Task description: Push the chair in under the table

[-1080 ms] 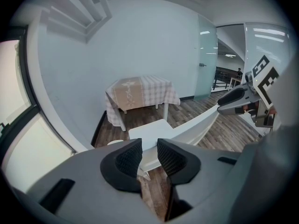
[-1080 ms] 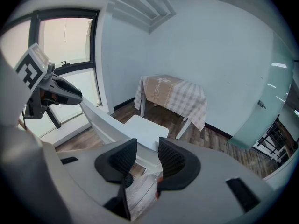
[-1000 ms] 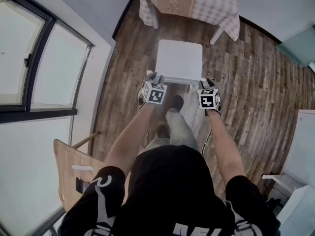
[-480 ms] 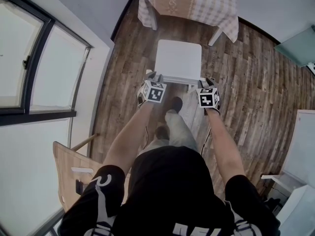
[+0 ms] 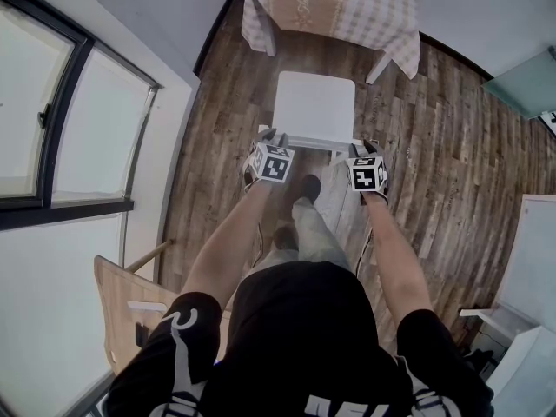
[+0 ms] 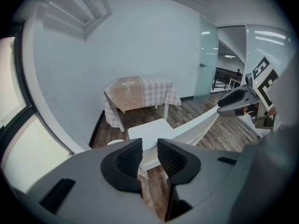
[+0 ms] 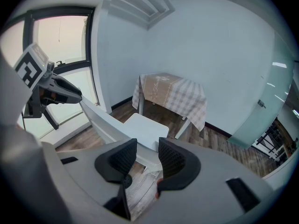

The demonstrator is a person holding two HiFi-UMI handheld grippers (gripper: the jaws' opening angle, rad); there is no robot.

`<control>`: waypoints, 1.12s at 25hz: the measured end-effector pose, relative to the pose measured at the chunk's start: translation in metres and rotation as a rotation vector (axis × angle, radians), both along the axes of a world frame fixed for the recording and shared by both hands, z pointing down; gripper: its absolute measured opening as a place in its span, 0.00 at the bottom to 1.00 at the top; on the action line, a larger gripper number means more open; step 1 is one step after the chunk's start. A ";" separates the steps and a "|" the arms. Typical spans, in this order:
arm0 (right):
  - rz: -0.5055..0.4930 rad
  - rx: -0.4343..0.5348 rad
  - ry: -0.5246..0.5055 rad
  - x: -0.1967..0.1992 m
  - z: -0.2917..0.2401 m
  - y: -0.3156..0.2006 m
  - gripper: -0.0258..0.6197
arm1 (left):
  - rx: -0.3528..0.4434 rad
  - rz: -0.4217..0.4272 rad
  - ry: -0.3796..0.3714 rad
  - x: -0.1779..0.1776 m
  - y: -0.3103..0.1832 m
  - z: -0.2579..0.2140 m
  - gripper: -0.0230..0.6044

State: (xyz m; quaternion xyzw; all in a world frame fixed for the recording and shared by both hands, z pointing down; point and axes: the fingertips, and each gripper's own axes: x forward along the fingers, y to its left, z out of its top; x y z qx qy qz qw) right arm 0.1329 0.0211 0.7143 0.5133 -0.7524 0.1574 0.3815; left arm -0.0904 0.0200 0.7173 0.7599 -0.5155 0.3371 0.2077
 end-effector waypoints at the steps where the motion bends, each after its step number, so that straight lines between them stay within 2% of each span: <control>1: 0.001 -0.003 0.002 0.000 0.000 -0.002 0.29 | -0.001 0.001 0.000 0.000 -0.002 0.000 0.22; 28: 0.052 -0.018 0.012 -0.009 0.002 -0.060 0.29 | -0.017 0.036 0.002 -0.008 -0.070 0.001 0.22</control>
